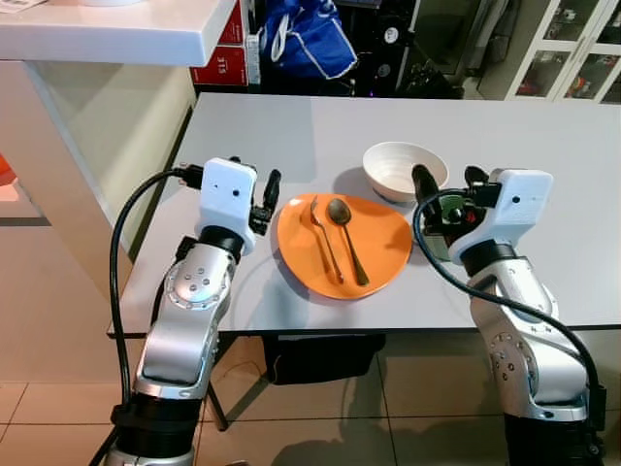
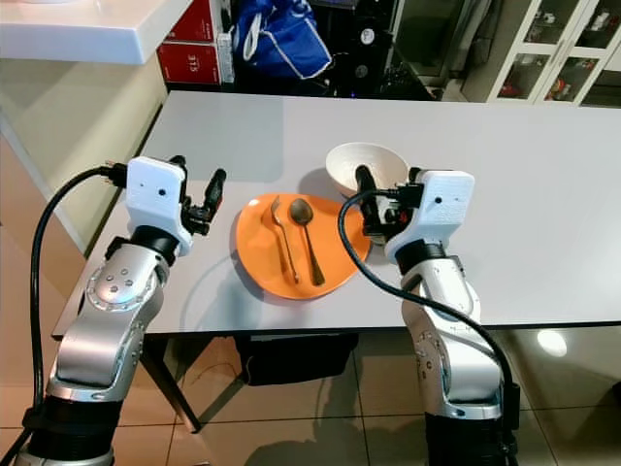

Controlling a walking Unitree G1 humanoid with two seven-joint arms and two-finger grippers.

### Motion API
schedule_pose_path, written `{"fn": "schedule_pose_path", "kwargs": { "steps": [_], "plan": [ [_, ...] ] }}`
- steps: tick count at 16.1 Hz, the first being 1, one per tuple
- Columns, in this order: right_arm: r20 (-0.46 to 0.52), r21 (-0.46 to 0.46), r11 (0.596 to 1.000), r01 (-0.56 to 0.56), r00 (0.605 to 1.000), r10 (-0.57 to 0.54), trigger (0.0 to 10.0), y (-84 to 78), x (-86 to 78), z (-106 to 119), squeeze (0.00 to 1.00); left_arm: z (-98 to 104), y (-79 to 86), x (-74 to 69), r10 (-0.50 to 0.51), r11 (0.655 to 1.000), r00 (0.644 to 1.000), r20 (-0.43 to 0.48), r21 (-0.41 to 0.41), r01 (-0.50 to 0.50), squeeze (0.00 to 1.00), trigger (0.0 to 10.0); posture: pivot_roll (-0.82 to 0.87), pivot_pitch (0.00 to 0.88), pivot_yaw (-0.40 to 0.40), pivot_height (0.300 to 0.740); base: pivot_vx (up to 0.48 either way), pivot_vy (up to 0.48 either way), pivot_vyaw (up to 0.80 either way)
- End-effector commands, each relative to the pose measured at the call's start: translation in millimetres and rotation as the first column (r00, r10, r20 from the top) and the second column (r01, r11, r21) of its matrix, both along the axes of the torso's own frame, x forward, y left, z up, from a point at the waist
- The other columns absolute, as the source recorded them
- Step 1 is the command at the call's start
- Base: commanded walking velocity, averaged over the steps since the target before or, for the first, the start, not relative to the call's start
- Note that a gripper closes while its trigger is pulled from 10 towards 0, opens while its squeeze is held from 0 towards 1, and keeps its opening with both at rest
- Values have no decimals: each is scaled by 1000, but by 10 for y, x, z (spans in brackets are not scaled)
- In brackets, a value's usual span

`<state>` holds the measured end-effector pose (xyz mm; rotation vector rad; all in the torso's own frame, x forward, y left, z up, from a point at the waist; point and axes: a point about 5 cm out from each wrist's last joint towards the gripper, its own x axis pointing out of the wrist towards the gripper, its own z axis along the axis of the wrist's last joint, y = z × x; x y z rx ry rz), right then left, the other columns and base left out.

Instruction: Setting the table

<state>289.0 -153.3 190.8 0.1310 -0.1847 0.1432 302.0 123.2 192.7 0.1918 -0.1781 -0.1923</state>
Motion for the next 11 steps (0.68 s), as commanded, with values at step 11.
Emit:
{"fn": "schedule_pose_path", "kwargs": {
  "steps": [11],
  "plan": [
    [-6, 0, 1000, 1, 1000, -1, 10000, 1, 1, -26, 0, 31, -35, -3, -32, 999, 999, 26, 3, 32, 0, 10000, -22, 0, -26, 740, 0, 0, 0]
  ]
}}
